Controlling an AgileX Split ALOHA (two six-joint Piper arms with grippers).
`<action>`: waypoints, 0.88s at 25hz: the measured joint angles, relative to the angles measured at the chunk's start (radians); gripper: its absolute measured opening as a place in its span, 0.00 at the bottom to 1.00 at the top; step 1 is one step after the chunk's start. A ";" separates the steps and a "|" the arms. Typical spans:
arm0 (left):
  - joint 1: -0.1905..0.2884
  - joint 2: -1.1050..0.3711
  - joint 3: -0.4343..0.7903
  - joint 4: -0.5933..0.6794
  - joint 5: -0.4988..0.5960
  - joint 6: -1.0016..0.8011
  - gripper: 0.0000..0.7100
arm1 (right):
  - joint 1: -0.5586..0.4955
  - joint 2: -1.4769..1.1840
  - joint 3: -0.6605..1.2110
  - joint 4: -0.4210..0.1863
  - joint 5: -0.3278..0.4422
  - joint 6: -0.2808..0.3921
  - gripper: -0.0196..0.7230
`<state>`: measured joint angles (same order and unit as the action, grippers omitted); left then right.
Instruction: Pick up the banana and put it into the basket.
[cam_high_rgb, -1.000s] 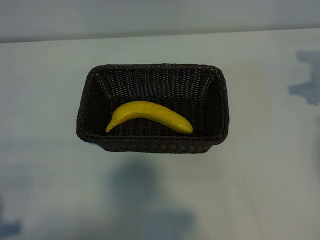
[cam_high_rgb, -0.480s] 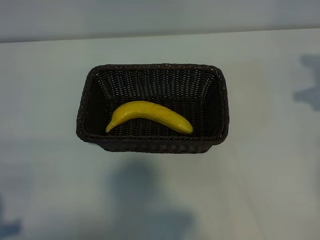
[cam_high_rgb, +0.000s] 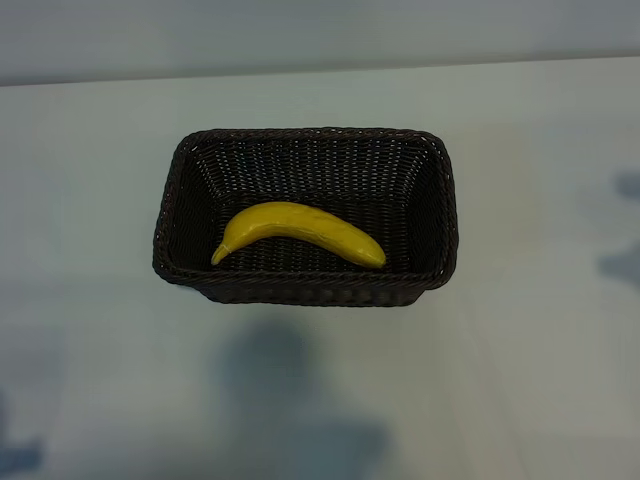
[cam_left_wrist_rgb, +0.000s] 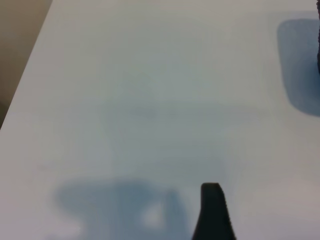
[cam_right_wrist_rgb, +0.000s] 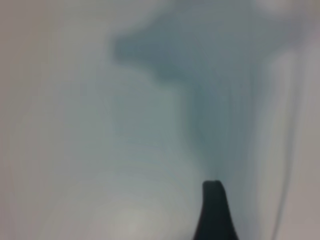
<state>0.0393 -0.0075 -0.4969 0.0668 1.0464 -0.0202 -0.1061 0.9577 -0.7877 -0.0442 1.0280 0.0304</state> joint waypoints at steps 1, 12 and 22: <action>0.000 0.000 0.000 0.000 0.000 0.000 0.76 | 0.000 -0.049 0.024 0.001 0.005 0.000 0.72; 0.000 0.000 0.000 0.000 0.000 0.000 0.76 | 0.000 -0.417 0.185 0.015 0.027 0.000 0.72; 0.000 0.000 0.000 0.000 0.000 0.000 0.76 | 0.000 -0.643 0.279 0.053 0.015 -0.019 0.72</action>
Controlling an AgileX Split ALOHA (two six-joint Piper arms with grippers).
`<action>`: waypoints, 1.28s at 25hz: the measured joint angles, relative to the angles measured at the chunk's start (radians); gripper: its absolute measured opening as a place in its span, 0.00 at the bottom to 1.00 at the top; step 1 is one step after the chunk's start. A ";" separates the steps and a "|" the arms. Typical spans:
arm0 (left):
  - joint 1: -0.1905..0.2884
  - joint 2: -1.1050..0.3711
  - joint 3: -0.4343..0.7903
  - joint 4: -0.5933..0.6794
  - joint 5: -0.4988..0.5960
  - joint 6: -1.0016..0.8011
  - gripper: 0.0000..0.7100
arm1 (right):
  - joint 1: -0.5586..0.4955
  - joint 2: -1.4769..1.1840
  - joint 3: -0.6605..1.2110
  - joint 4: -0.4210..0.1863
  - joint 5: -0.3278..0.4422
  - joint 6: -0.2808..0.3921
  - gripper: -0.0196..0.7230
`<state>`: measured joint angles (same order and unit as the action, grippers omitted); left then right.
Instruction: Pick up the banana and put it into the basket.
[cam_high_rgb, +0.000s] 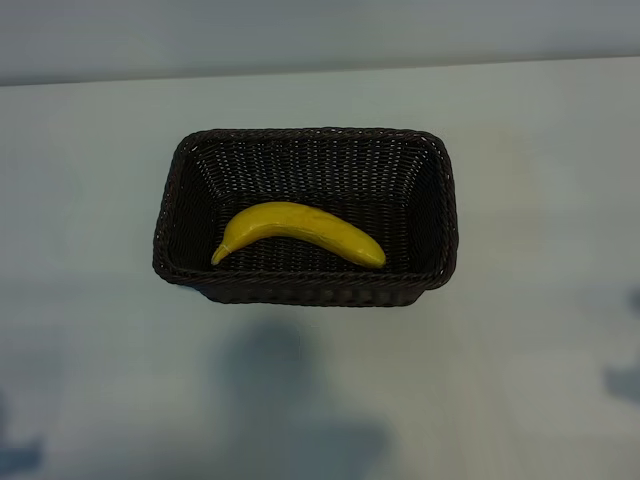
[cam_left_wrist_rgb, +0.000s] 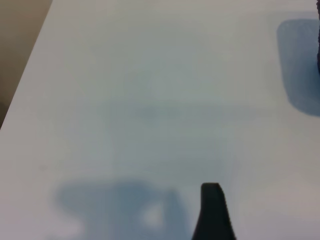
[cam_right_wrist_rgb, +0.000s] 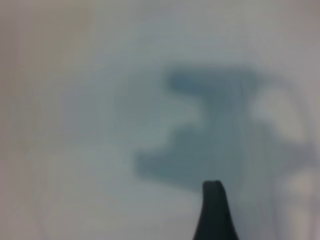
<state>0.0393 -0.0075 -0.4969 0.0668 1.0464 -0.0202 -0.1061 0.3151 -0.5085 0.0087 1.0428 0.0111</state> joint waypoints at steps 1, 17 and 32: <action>0.000 0.000 0.000 0.000 0.000 0.000 0.76 | 0.000 -0.023 0.003 0.003 -0.002 0.000 0.72; 0.000 0.000 0.000 0.000 0.000 0.000 0.76 | 0.000 -0.275 0.008 0.005 0.011 -0.026 0.72; 0.000 0.000 0.000 0.000 0.000 -0.001 0.76 | 0.000 -0.321 0.019 0.001 0.015 -0.060 0.72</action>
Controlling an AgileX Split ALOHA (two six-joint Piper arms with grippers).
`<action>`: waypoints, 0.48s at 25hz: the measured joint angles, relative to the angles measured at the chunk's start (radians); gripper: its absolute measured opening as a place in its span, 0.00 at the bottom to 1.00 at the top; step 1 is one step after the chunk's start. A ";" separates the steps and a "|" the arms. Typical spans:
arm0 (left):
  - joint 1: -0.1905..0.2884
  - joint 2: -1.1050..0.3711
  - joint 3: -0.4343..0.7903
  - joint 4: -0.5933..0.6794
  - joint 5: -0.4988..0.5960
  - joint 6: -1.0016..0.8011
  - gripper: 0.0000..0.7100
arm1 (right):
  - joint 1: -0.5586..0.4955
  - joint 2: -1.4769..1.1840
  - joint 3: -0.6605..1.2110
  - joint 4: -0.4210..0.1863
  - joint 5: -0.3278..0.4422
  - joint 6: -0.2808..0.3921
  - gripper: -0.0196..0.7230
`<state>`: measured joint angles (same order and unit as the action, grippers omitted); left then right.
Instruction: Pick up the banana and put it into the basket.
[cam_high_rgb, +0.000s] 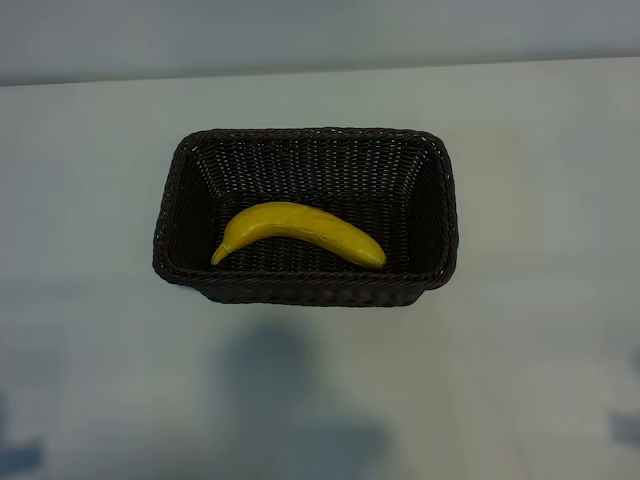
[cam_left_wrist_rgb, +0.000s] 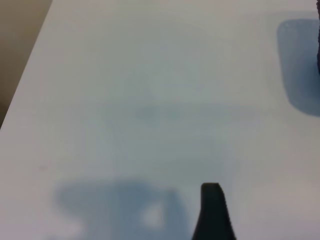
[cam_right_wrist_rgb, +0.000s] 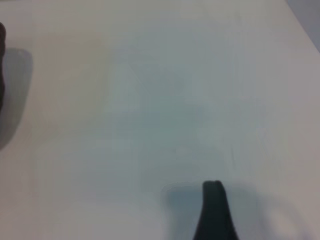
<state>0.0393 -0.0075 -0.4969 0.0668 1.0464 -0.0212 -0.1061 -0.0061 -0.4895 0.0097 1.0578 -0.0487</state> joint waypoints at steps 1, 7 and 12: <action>0.000 0.000 0.000 0.000 0.000 0.000 0.76 | 0.000 0.000 0.000 0.000 0.000 0.000 0.72; 0.000 0.000 0.000 0.000 0.000 0.000 0.76 | 0.000 0.000 0.000 -0.002 0.002 0.000 0.72; 0.000 0.000 0.000 0.000 0.000 0.000 0.76 | 0.000 0.000 0.003 -0.003 0.009 -0.001 0.72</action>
